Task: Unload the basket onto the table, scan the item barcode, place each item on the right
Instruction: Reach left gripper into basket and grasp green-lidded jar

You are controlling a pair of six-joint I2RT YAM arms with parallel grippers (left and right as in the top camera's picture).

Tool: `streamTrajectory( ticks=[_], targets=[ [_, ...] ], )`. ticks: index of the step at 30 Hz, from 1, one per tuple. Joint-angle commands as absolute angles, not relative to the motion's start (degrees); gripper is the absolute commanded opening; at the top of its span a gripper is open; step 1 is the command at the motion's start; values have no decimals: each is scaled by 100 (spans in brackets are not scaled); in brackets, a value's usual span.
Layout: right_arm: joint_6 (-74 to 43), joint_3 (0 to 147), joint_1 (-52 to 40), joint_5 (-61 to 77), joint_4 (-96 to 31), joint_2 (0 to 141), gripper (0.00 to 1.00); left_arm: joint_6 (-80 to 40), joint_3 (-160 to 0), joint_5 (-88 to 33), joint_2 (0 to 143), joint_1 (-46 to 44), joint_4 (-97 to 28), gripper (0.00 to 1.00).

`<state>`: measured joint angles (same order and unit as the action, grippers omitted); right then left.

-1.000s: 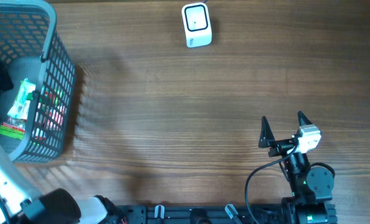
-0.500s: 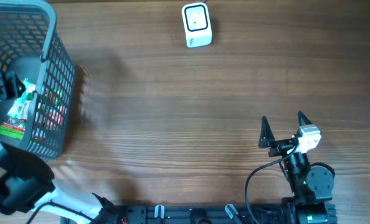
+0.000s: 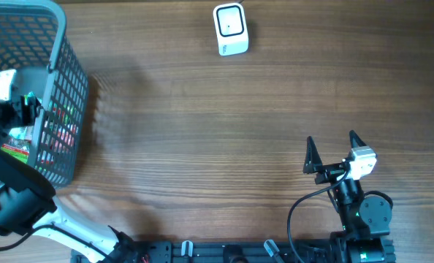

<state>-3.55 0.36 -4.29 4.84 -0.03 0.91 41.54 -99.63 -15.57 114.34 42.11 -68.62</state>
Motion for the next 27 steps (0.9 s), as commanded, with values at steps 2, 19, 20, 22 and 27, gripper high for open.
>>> streamTrajectory(
  ticks=[2, 19, 20, 22, 27],
  targets=[
    [-303, 30, -405, 427, 14, 80, 100, 4322, -9555, -1494, 11500, 4213, -6729, 85],
    [-301, 30, -405, 427, 14, 80, 100, 4112, -9096, -1776, 11513, 4228, -6359, 75],
    [-305, 30, -405, 427, 14, 80, 100, 4112, -9096, -1776, 11513, 4228, -6337, 76],
    [-303, 30, -405, 427, 14, 80, 100, 4112, -9096, -1776, 11522, 4228, -6294, 77],
    [-303, 30, -405, 427, 14, 80, 100, 4112, -8967, -1774, 11533, 4228, -6184, 78]
  ],
)
